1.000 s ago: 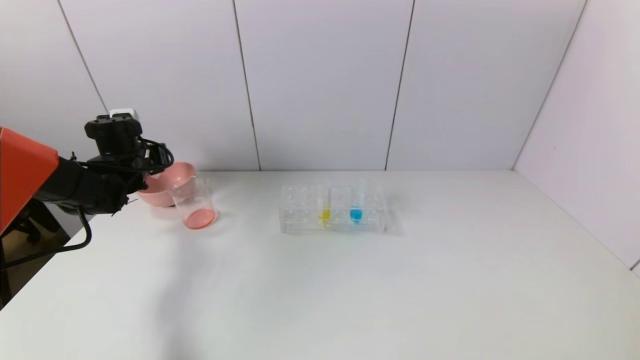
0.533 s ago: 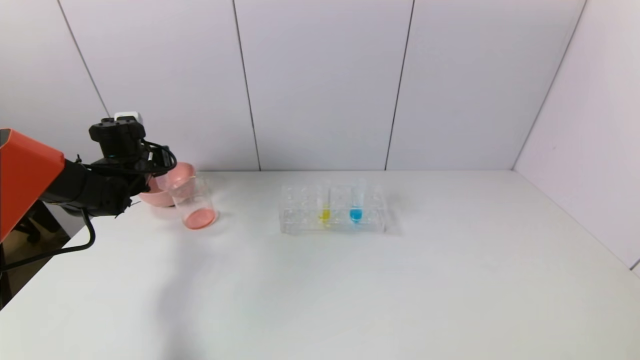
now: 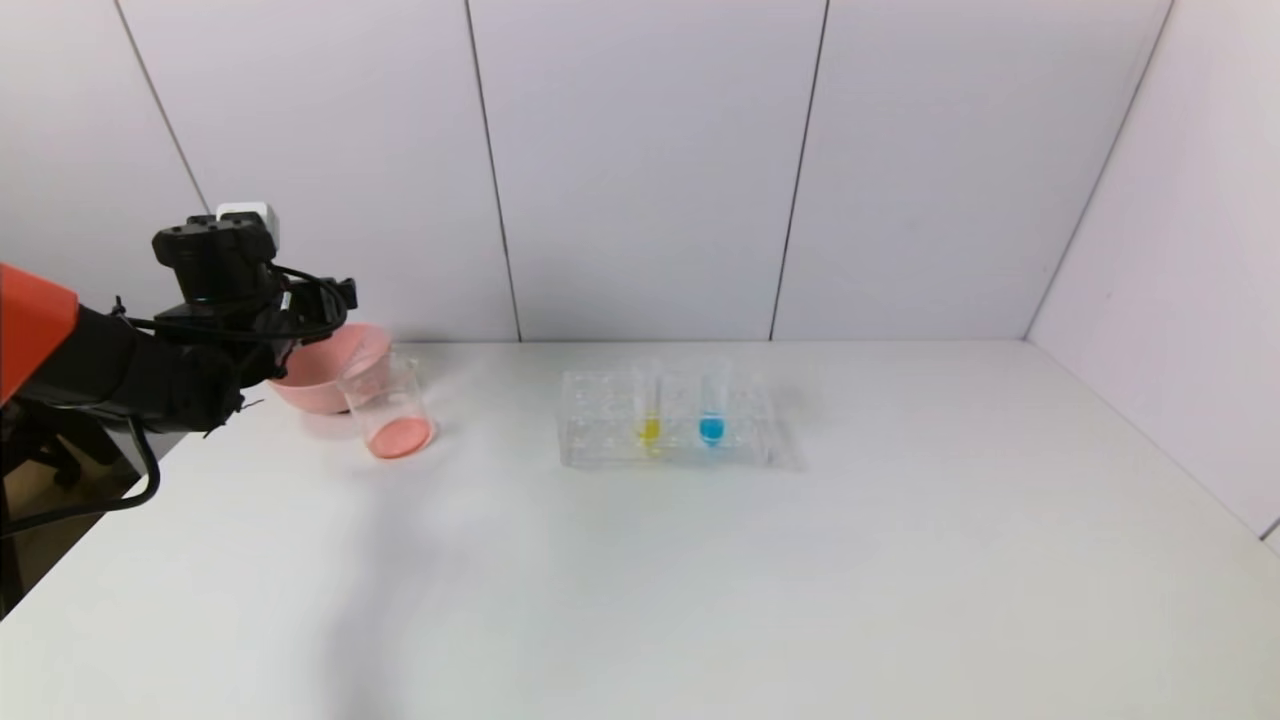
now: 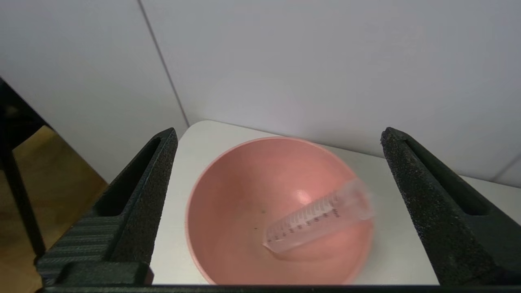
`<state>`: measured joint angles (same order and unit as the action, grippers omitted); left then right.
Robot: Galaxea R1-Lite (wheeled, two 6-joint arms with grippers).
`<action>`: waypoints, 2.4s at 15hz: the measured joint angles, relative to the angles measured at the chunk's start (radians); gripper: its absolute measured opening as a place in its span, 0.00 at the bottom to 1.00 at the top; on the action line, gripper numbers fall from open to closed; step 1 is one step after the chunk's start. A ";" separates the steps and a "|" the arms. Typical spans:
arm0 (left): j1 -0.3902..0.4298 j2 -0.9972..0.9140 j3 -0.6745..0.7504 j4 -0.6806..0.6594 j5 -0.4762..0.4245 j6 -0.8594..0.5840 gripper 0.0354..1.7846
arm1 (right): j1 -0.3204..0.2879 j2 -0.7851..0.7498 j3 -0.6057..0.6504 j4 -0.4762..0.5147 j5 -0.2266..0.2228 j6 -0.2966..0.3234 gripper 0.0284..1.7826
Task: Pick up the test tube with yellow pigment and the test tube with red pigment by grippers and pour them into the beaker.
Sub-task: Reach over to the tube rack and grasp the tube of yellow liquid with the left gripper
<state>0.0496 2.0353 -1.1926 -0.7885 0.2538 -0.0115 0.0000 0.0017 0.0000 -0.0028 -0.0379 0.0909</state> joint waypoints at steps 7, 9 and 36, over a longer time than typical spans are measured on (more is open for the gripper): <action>-0.118 -0.350 0.331 0.106 -0.347 0.006 0.99 | 0.000 0.000 0.000 0.000 0.000 0.000 0.96; -0.210 -0.453 0.442 0.173 -0.457 0.016 0.99 | 0.000 0.000 0.000 0.000 0.000 0.000 0.96; -0.922 0.173 0.102 -0.219 0.497 -0.129 0.99 | 0.000 0.000 0.000 0.000 0.000 0.000 0.96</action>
<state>-0.8726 2.2087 -1.0904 -1.0079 0.7513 -0.1409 0.0000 0.0019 0.0000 -0.0028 -0.0374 0.0904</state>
